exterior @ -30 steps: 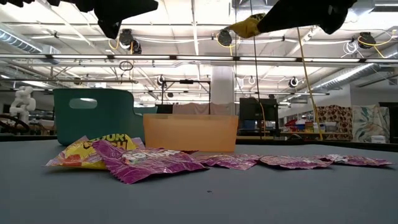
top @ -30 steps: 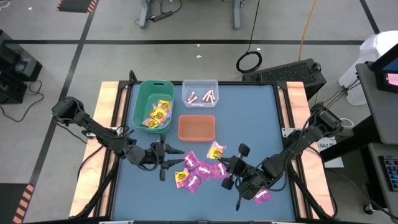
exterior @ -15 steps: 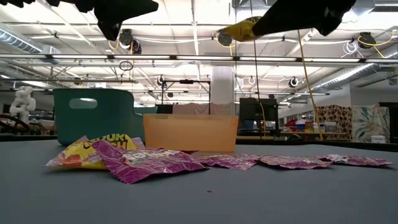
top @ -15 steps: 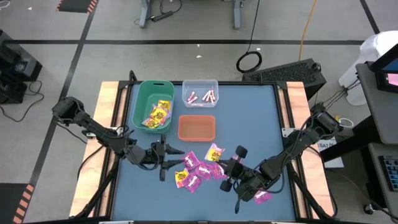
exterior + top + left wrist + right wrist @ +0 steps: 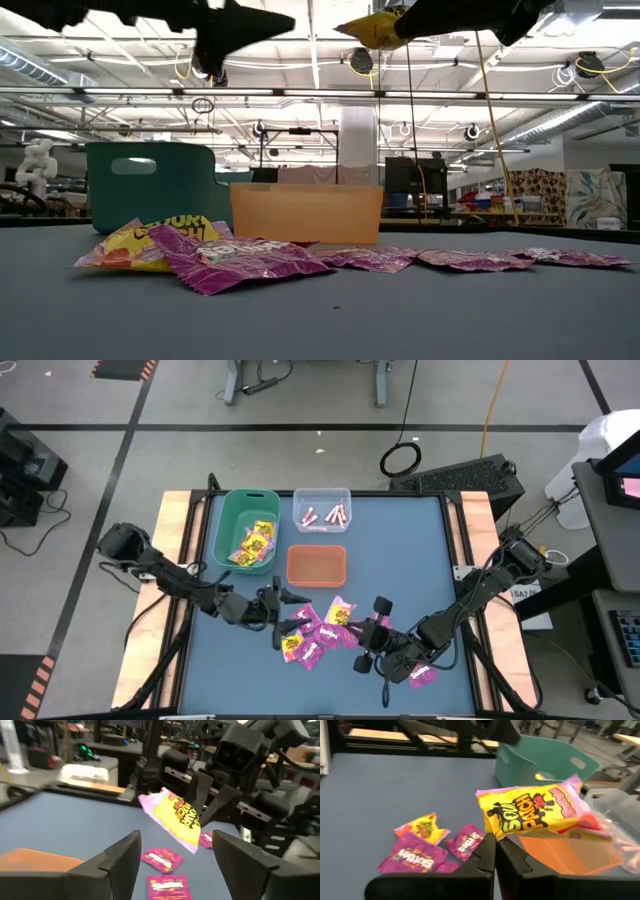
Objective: Sort candy
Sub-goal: Put the yellow candy into the green bin
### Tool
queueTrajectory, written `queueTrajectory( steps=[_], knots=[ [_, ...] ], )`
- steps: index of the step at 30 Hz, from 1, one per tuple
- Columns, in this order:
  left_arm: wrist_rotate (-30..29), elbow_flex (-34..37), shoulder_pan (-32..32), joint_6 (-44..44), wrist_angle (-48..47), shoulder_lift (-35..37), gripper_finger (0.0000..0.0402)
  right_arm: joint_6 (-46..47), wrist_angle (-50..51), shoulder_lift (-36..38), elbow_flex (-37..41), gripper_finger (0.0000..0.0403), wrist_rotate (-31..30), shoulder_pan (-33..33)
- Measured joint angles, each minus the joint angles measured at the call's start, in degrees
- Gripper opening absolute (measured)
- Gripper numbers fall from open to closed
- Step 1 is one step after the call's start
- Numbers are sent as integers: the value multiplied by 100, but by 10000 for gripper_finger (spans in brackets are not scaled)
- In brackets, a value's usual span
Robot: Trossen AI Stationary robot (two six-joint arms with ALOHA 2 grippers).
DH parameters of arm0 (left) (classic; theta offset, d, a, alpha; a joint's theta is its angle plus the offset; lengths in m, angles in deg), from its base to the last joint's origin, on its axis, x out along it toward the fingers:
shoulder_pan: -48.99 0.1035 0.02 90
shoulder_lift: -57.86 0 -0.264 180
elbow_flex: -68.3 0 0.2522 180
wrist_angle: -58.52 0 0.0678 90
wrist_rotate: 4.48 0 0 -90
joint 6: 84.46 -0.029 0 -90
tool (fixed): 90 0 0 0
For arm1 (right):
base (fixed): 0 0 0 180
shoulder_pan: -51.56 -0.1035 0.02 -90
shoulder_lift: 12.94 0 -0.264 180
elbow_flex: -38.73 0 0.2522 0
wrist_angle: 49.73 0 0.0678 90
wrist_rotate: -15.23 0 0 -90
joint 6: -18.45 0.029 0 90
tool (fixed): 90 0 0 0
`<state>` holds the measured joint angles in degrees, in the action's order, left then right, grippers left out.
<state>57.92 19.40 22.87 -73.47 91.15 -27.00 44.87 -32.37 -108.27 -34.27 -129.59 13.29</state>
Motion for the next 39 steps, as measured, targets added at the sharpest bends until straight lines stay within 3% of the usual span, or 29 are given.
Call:
queueTrajectory(
  steps=[3,9,14,25,31,39],
  knots=[
    [486,-172,204,294,2,-288,250,-33,-11,0,-1,0,137,-2],
    [782,-486,509,691,-8,-756,249,-57,-44,0,0,0,125,-1],
    [1515,-655,706,927,17,-870,249,-147,-52,0,0,0,125,-3],
    [2084,-784,915,946,31,-1155,243,-357,-243,0,-2,0,103,3],
    [2184,-784,911,734,313,-1154,182,-357,-217,2,-2,0,92,8],
    [2442,-784,912,465,289,-1156,49,-322,-213,2,-2,0,115,19]
  ],
)
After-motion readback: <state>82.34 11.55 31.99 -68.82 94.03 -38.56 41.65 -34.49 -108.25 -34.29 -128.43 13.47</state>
